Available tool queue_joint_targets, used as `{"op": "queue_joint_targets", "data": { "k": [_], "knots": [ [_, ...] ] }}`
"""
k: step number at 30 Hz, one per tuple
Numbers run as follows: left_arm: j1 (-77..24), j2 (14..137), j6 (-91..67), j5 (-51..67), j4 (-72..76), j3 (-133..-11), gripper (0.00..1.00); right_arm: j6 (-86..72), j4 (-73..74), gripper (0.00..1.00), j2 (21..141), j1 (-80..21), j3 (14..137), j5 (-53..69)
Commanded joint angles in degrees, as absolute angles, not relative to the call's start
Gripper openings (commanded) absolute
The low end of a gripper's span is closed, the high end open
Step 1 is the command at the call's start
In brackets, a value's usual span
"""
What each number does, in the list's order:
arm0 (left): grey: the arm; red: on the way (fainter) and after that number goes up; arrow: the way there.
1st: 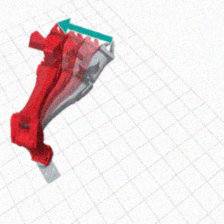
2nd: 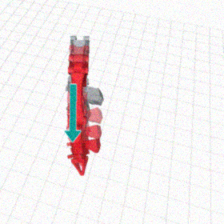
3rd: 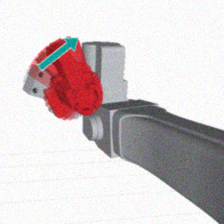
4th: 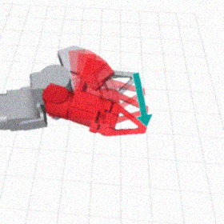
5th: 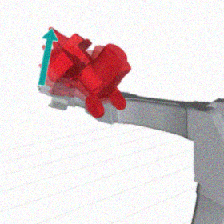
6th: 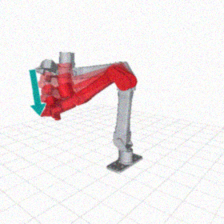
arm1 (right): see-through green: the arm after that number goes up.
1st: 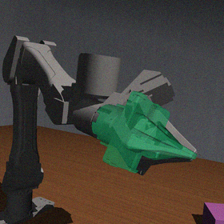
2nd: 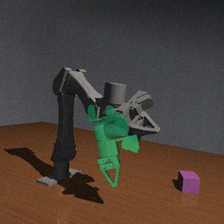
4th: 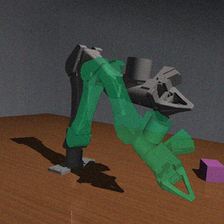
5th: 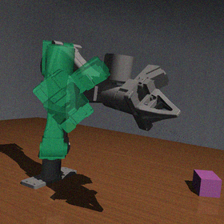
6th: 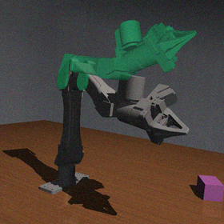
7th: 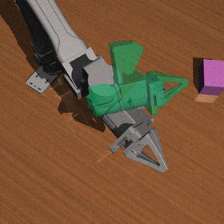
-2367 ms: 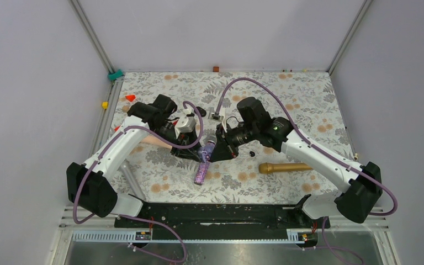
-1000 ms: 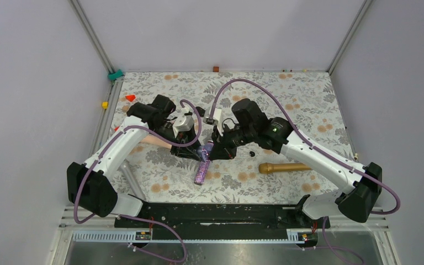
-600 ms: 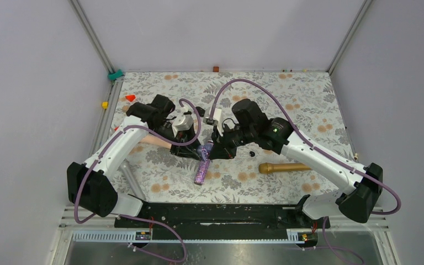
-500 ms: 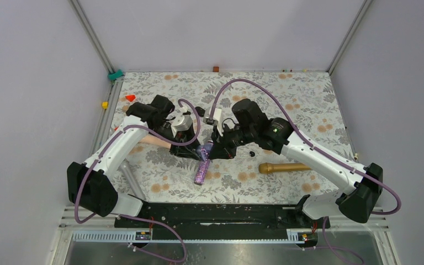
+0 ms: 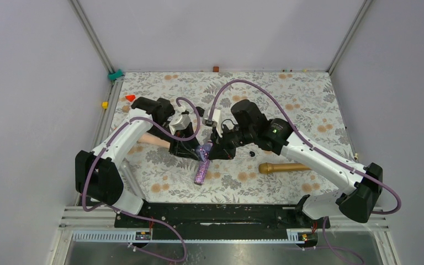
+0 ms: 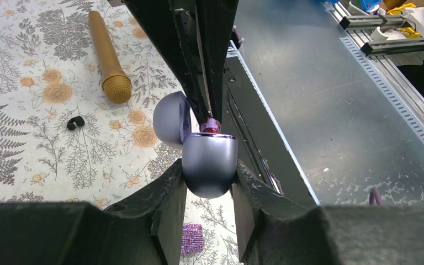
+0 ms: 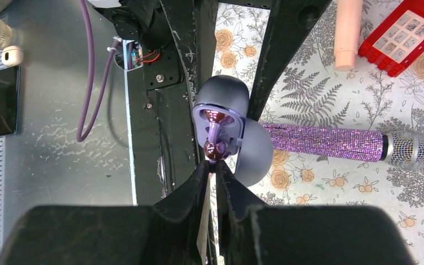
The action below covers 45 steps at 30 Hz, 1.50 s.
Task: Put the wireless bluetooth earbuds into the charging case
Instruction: Place the earbud in the charging case.
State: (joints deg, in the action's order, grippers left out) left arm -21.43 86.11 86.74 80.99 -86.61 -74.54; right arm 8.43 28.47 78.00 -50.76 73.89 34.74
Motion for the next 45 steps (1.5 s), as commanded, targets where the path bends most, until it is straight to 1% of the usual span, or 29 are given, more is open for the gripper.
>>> {"op": "queue_joint_targets", "data": {
  "k": [1,10,22,36,41,45],
  "knots": [
    [-20.4,85.42,89.52,89.35,-92.38,-77.19,0.0,10.48,28.8,0.13,77.76,-50.89,75.31,29.54],
    [-19.45,84.73,90.48,91.02,-92.38,-76.15,0.0,11.69,30.17,0.13,78.0,-51.81,76.5,28.34],
    [-17.65,84.48,91.97,94.29,-92.37,-74.16,0.0,14.54,32.55,0.13,78.7,-54.12,78.11,23.77],
    [-17.21,85.51,92.52,94.75,-92.4,-73.13,0.0,16.97,34.56,0.13,79.3,-56.43,79.21,21.16],
    [-17.23,85.4,91.71,94.74,-92.37,-73.22,0.0,16.35,33.6,0.14,79.48,-56.68,78.71,21.66],
    [-16.61,84.84,93.0,94.67,-92.45,-73.09,0.0,15.3,34.39,0.14,81.63,-56.72,81.85,23.68]
  ]
}}
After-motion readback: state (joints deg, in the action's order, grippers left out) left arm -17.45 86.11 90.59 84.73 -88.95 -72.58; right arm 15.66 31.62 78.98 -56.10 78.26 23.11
